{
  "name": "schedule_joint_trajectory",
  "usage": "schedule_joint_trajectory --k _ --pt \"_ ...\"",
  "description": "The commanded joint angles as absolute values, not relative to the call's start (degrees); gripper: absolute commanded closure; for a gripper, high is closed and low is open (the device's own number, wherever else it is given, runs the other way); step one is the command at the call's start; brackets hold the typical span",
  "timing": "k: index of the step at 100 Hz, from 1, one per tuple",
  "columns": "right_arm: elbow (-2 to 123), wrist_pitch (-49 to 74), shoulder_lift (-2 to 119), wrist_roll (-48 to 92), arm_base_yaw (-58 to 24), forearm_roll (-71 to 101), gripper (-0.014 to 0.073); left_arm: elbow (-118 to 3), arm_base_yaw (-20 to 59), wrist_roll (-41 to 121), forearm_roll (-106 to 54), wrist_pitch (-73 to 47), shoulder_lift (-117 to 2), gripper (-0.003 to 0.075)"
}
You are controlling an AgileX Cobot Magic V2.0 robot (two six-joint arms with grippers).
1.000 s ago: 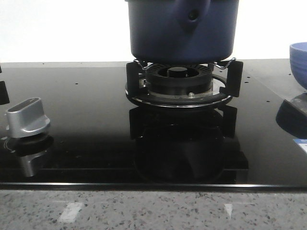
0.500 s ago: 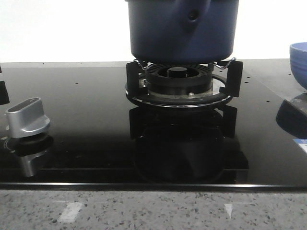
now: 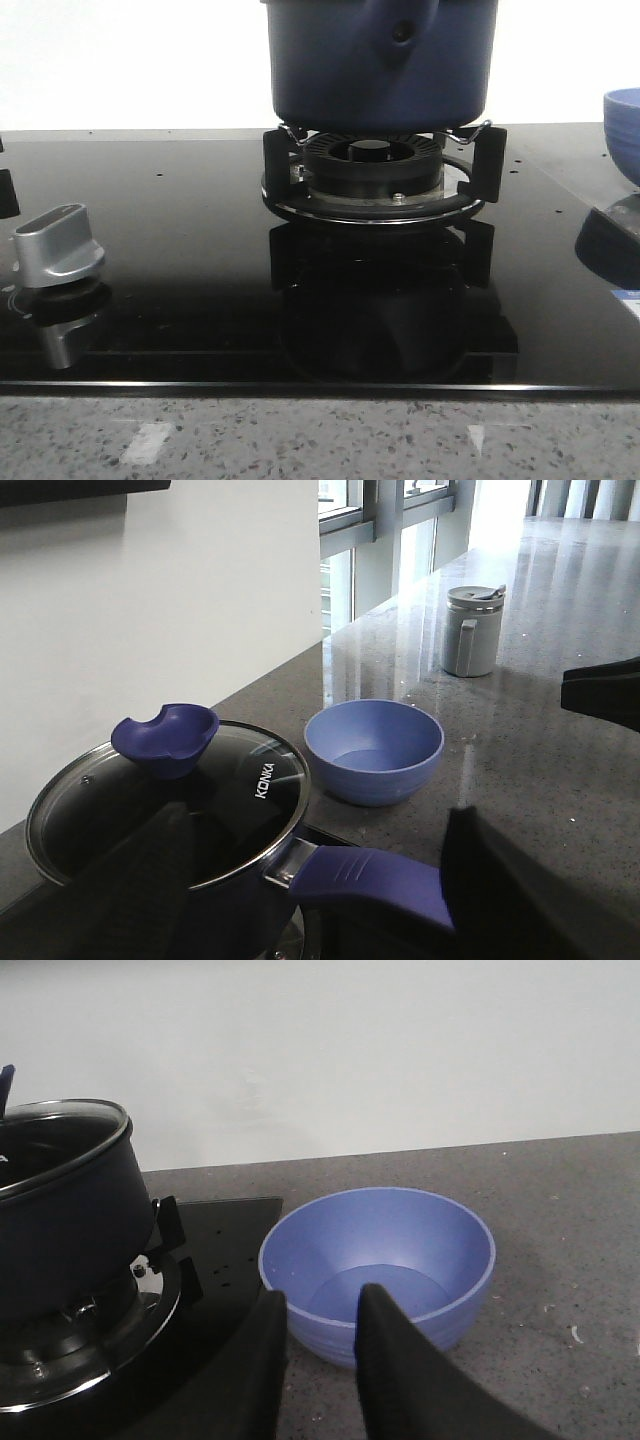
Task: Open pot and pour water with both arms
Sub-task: 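Lower the left gripper onto the purple lid knob and close it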
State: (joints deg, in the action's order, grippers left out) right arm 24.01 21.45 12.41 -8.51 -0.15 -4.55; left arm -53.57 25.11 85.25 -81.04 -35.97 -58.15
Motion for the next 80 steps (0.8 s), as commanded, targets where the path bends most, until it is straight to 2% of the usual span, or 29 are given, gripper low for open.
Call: schedule_joint_trajectory --k 1,46,80 --pt "26.19 17.14 13.55 -8.13 -0.20 -4.75 0.0440 -55.78 25.54 85.25 -84.27 -36.12 -57.59 0.0258" --pt "26.19 17.14 13.55 -8.13 -0.20 -4.75 0.0440 -55.78 25.54 86.04 -86.70 -36.26 -57.96 0.0258" --pt "25.88 17.74 13.55 -8.13 -0.20 -4.75 0.0440 -57.68 25.54 87.10 -89.06 -35.12 -65.68 0.0258"
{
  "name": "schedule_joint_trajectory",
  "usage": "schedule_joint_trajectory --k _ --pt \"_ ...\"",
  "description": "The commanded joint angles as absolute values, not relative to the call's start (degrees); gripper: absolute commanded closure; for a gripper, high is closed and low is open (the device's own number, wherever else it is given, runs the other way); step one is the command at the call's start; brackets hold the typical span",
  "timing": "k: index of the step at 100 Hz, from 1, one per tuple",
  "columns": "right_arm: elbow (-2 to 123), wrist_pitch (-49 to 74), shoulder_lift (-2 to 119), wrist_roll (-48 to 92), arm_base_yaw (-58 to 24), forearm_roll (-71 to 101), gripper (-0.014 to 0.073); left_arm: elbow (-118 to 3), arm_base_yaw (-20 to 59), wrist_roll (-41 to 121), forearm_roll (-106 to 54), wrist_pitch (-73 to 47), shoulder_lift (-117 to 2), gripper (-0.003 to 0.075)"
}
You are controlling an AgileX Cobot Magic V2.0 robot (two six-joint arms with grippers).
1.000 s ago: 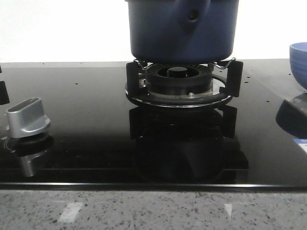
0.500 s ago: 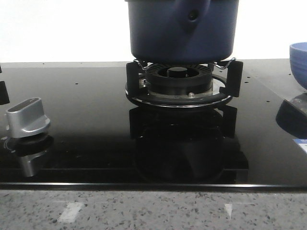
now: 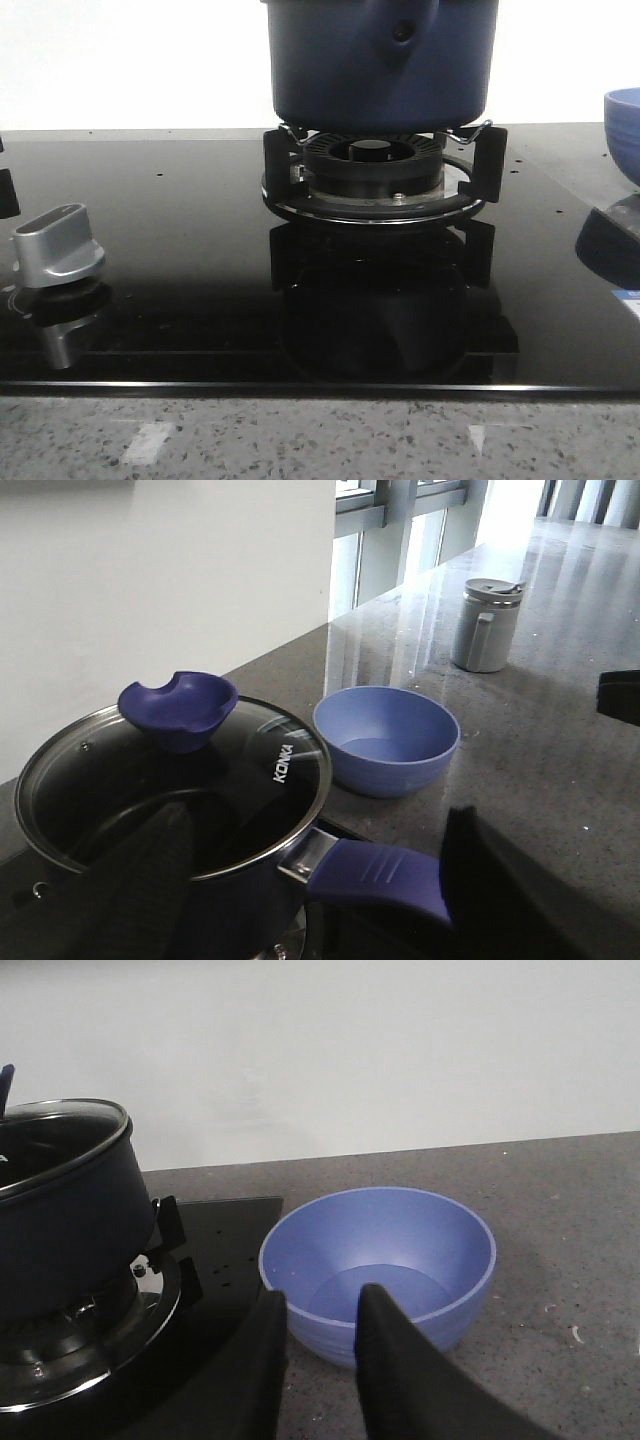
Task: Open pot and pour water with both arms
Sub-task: 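Lower the left gripper onto the purple lid knob and close it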
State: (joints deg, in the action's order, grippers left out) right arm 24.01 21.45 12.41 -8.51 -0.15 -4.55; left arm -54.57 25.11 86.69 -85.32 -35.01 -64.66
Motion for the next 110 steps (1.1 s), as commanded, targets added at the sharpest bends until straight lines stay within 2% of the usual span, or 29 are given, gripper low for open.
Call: schedule_joint_trajectory --k 1,66,110 --pt "25.88 17.95 13.55 -8.13 -0.20 -4.75 0.0440 -57.79 25.54 87.10 -89.06 -35.24 -66.08 0.0258" --pt "25.88 19.28 13.55 -8.13 -0.20 -4.75 0.0440 -68.92 25.54 91.25 -91.94 -35.23 -82.21 0.0258" --pt "25.88 19.28 13.55 -8.13 -0.20 -4.75 0.0440 -69.83 28.10 101.69 -98.83 -35.49 -84.21 0.0258"
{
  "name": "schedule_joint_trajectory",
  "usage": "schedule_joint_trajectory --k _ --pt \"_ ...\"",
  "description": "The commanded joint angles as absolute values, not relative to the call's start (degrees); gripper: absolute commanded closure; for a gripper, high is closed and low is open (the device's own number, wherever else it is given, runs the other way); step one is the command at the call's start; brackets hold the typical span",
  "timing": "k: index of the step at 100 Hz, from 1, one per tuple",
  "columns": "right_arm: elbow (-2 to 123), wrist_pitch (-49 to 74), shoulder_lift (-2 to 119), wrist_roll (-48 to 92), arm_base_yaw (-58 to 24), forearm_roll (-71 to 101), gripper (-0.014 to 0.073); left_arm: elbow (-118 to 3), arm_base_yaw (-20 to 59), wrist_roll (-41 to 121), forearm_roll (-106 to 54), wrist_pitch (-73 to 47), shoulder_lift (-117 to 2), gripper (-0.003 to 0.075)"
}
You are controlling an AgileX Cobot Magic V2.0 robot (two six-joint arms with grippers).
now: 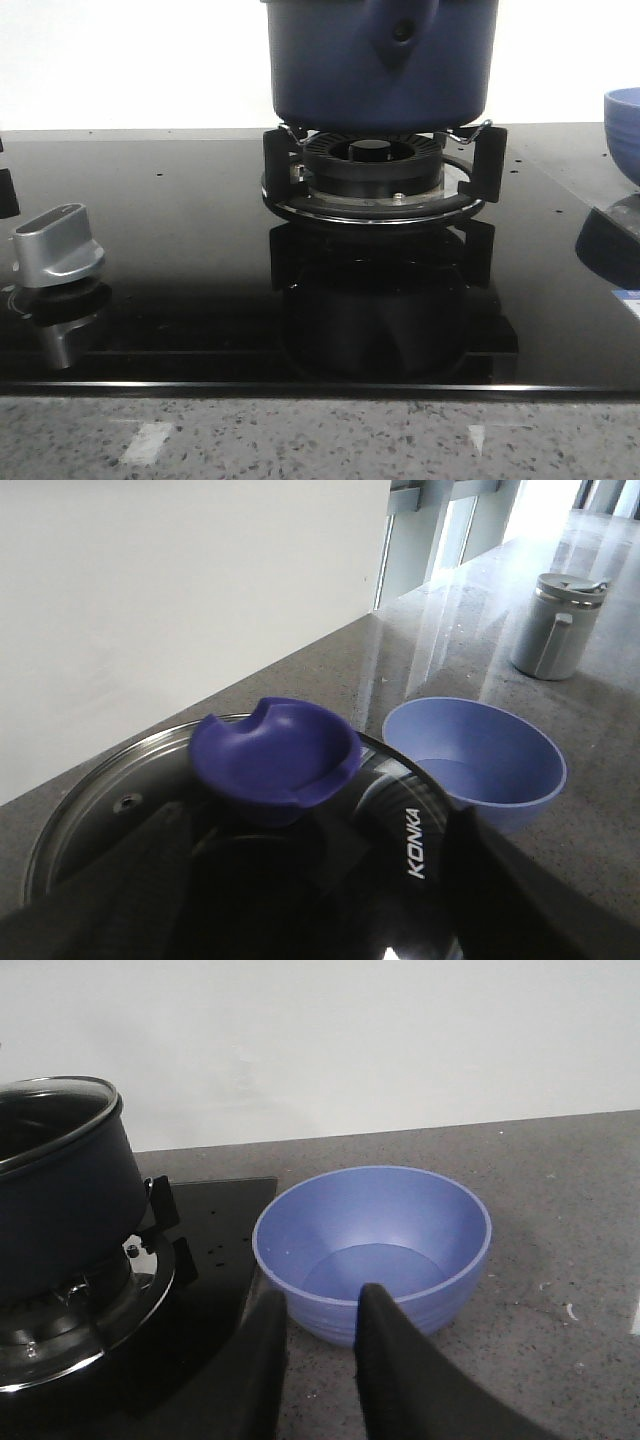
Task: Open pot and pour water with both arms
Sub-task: 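Lower the left gripper onto the purple lid knob and close it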
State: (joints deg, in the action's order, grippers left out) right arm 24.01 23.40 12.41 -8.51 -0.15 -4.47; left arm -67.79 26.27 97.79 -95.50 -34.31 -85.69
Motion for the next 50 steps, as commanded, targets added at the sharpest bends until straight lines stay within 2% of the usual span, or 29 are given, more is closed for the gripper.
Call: schedule_joint_trajectory --k 1,21,50 --pt "25.88 19.28 13.55 -8.13 -0.20 -4.75 0.0440 -69.83 28.22 101.92 -98.83 -35.37 -84.20 0.0258" --pt "25.88 19.28 13.55 -8.13 -0.20 -4.75 0.0440 -70.35 30.53 105.81 -100.40 -29.99 -85.24 0.0258" --pt "25.88 19.28 13.55 -8.13 -0.20 -4.75 0.0440 -74.17 30.53 106.03 -106.09 -28.62 -89.51 0.0258"
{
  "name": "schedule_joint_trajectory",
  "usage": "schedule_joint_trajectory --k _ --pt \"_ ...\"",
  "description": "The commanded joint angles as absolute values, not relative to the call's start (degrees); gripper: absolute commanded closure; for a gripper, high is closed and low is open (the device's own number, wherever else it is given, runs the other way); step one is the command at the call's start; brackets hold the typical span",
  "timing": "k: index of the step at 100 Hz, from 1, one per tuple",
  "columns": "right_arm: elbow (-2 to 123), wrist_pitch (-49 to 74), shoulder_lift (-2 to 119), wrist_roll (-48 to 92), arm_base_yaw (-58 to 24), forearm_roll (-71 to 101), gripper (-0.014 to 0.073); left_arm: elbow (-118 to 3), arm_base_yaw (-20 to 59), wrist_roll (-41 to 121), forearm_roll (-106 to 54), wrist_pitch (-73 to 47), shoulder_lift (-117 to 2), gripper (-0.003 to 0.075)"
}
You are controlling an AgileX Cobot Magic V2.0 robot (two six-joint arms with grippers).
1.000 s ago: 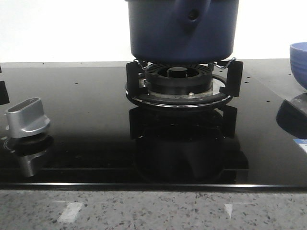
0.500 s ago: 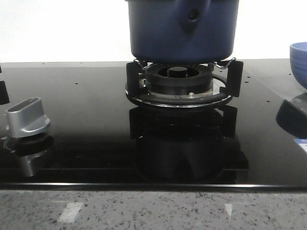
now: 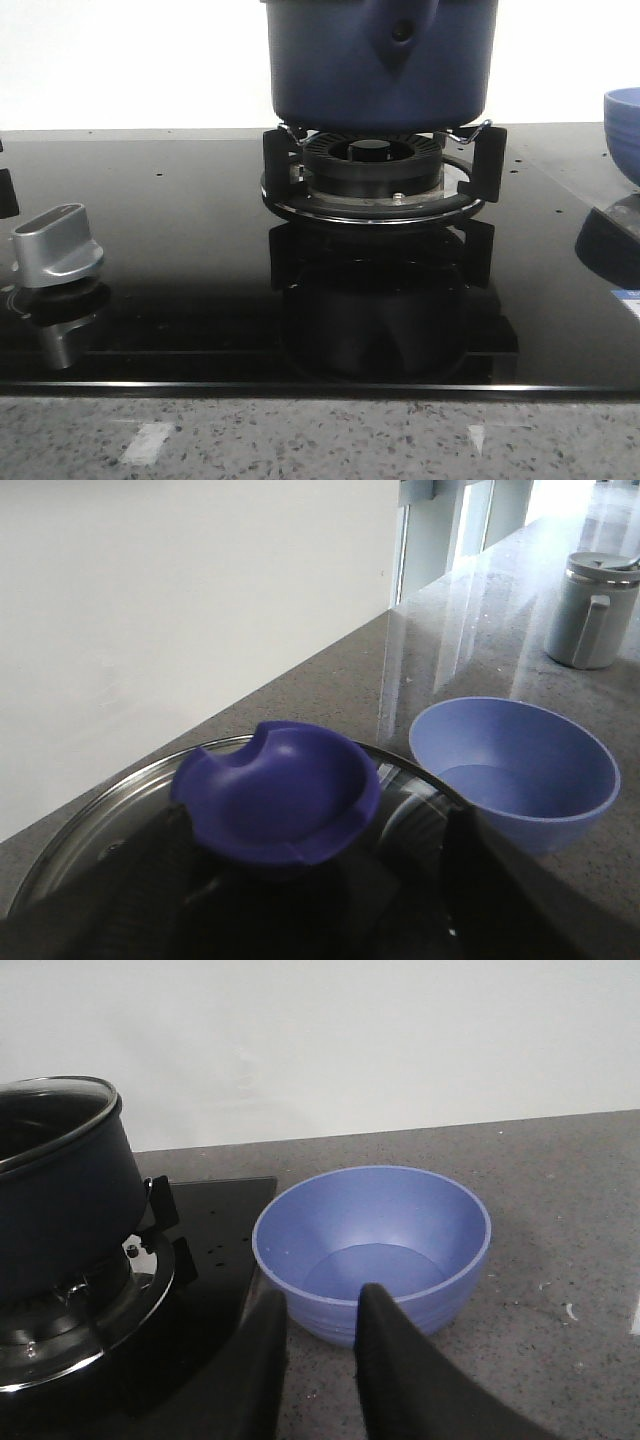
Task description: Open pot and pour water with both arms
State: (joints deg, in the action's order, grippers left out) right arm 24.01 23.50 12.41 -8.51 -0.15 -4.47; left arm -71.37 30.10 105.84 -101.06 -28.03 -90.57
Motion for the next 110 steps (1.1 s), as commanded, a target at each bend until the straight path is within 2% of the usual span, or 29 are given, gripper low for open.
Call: schedule_joint_trajectory --k 1,46,66,110 --pt "25.88 19.28 13.55 -8.13 -0.20 -4.75 0.0440 -74.18 30.53 106.03 -106.19 -28.63 -89.62 0.0258" --pt "25.88 19.28 13.55 -8.13 -0.20 -4.75 0.0440 -77.50 30.53 106.27 -107.27 -27.55 -94.65 0.0258" --pt "25.88 19.28 13.55 -8.13 -0.20 -4.75 0.0440 -81.08 30.79 106.27 -107.27 -31.74 -97.25 0.0258" --pt "25.88 19.28 13.55 -8.13 -0.20 -4.75 0.0440 -82.84 32.13 106.49 -107.27 -31.92 -100.88 0.0258"
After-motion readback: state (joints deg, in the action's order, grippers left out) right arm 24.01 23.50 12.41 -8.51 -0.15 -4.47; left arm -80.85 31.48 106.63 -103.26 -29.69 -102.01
